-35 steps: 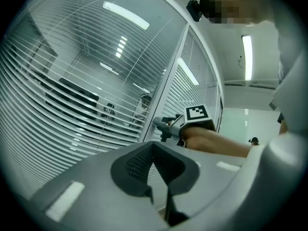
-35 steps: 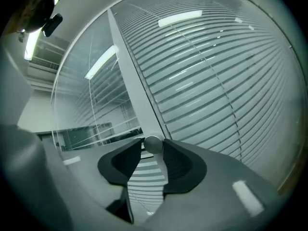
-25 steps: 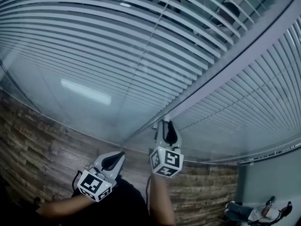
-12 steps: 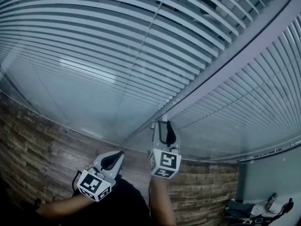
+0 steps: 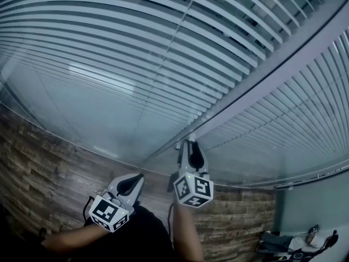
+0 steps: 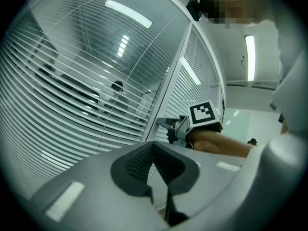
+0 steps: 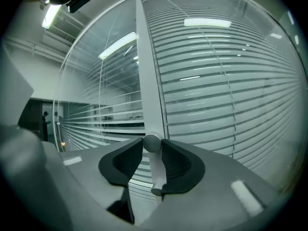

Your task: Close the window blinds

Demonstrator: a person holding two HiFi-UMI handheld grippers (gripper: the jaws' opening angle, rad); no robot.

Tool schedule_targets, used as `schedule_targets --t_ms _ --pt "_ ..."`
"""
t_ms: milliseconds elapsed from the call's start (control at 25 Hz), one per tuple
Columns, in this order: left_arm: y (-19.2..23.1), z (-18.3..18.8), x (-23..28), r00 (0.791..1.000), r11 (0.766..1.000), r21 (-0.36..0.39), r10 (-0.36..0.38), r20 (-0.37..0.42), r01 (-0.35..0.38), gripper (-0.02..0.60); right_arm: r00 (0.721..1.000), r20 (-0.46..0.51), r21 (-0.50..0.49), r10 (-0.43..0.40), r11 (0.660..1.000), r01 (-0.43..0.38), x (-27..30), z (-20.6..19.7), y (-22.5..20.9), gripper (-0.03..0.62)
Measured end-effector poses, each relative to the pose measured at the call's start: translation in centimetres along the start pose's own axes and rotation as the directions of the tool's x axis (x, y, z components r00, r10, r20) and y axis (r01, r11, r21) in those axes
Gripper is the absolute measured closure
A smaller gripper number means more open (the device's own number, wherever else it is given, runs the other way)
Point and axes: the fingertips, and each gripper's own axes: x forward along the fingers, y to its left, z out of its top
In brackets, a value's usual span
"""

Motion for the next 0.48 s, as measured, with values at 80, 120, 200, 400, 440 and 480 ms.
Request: schedule_targets --t_ms 80,120,200,400,440,480 --pt "0.0 0.0 0.6 1.0 1.0 -0.002 0.002 -0.007 -0.002 0.581 1.0 -0.015 -0.106 -0.012 0.994 0.01 0.1 0.2 -0.3 0.465" --pt "-0.1 -0.1 0.6 1.0 1.0 -0.002 0.002 -0.008 -0.002 0.581 1.0 -0.021 -0.166 -0.019 0.986 0.015 0.0 0.2 -0.3 0.467" --pt "-0.3 -0.2 0.3 1.0 1.0 0.003 0.0 -0.007 0.0 0.581 0.999 -0.032 -0.279 -0.031 0.96 0.021 -0.3 0.1 0.1 0.467" --pt "0.5 -0.3 0.9 1.0 1.0 0.005 -0.01 -0.014 0.01 0.581 0.996 -0.045 -0.499 -0.072 0.866 0.041 0.7 -0.6 0.9 0.467" --pt "0.4 -0.3 1.1 1.0 1.0 0.004 -0.016 -0.016 0.016 0.581 0.996 -0.042 -0.52 -0.078 0.853 0.045 0.8 -0.6 0.9 0.467" --pt "0.1 -0.2 1.2 1.0 1.0 0.004 -0.023 -0.017 0.023 0.581 0.996 -0.04 -0.522 -0.077 0.852 0.045 0.7 -0.5 0.8 0.467"
